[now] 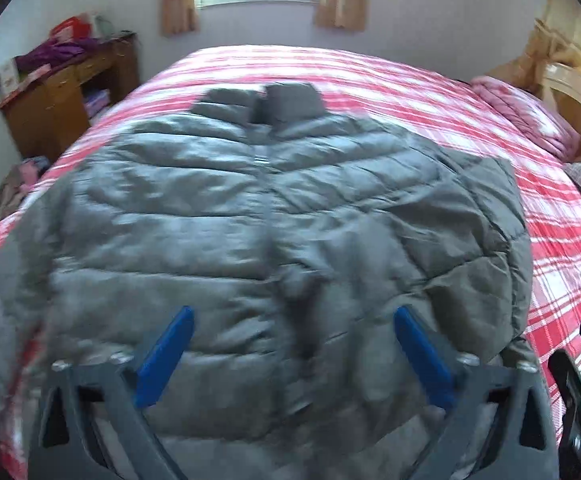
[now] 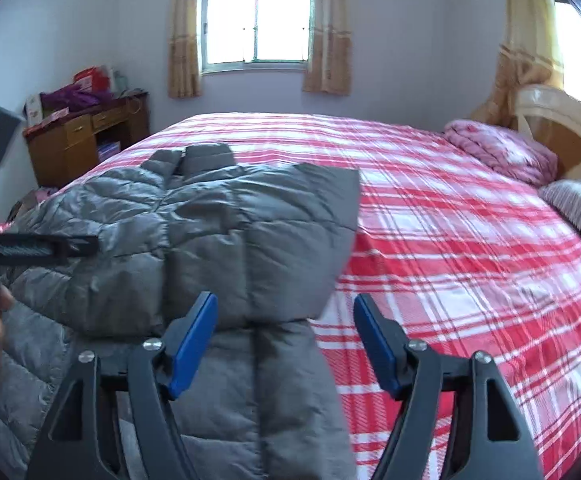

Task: Fold large clothes

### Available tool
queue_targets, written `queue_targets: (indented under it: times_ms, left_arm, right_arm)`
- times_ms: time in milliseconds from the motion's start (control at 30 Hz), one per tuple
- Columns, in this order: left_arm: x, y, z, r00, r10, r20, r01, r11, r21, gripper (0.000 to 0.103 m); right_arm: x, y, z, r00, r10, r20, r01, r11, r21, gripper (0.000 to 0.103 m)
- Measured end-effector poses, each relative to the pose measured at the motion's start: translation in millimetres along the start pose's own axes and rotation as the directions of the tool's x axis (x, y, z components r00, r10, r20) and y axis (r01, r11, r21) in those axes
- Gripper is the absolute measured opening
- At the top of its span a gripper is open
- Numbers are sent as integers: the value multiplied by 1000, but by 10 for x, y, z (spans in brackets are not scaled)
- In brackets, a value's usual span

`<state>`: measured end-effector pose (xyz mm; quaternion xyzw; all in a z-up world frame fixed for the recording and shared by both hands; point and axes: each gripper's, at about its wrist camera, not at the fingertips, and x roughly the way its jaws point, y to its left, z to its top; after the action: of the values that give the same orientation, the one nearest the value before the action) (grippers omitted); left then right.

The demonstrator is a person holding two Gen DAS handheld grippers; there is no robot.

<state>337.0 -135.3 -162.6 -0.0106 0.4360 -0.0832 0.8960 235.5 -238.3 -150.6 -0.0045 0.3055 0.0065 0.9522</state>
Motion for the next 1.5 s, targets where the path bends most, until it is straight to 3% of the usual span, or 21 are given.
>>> queue_targets:
  times_ms: [67, 200, 367, 533, 633, 733, 800, 867, 900, 967, 1033, 1100, 1267, 1333, 1433, 1500]
  left_arm:
    - [139, -85, 3, 998, -37, -52, 39, 999, 21, 18]
    - [-78, -16, 58, 1000, -15, 19, 14, 999, 50, 11]
    - [-484, 434, 118, 993, 39, 109, -44, 998, 52, 10]
    - [-575, 939, -5, 985, 137, 109, -141, 990, 29, 10]
    - [-392, 1091, -112, 980, 193, 43, -194, 981, 22, 17]
    - [-306, 1188, -99, 976, 218, 4, -218, 976, -11, 33]
    - [-398, 1237, -55, 971, 236, 41, -235, 972, -22, 58]
    - [-570, 1264, 25, 950, 288, 118, -285, 958, -41, 79]
    - [-656, 1271, 68, 936, 315, 158, -310, 949, -55, 83]
    - [-804, 1301, 172, 915, 342, 212, -329, 940, -96, 83]
    - [-842, 1290, 278, 912, 340, 229, -316, 939, -134, 84]
    - [-766, 1192, 348, 921, 317, 224, -290, 946, -148, 84]
    - [-225, 794, 411, 938, 286, 194, -282, 958, -49, 84]
    - [29, 751, 410, 926, 328, 187, -328, 944, -30, 84]
    - [368, 825, 440, 935, 333, 118, -332, 943, -31, 84]
    - [513, 871, 439, 937, 339, 84, -338, 941, -28, 84]
  right_arm:
    - [13, -72, -43, 1000, 4, -5, -4, 1000, 16, 79]
    - [84, -164, -158, 1000, -12, -27, 12, 1000, 10, 80]
    - [161, -263, -268, 998, -25, -55, 28, 998, 49, 80]
    - [202, -184, -330, 997, -33, -65, 34, 999, 24, 84]
    - [256, -148, -361, 995, -32, -95, 33, 999, 15, 84]
    - [258, -144, -347, 993, -2, -119, 3, 1000, 15, 84]
    - [186, -157, -306, 992, 19, -122, -17, 1000, 15, 84]
    - [31, -213, -196, 995, 15, -98, -16, 1000, -3, 80]
    - [-65, -247, -95, 997, 16, -80, -17, 1000, -15, 77]
    - [-160, -298, 89, 998, 19, -64, -21, 1000, -21, 62]
    - [-183, -323, 315, 998, 34, -52, -35, 999, -23, 57]
    - [-121, -282, 540, 999, 40, -23, -40, 998, -39, 57]
    - [422, 22, 973, 996, 94, 4, -94, 995, -25, 57]
    - [698, 208, 1030, 993, 114, 10, -113, 993, -37, 57]
    - [1130, 403, 999, 984, 175, -36, -177, 983, -48, 57]
    - [1394, 479, 896, 988, 136, -74, -142, 987, -79, 57]
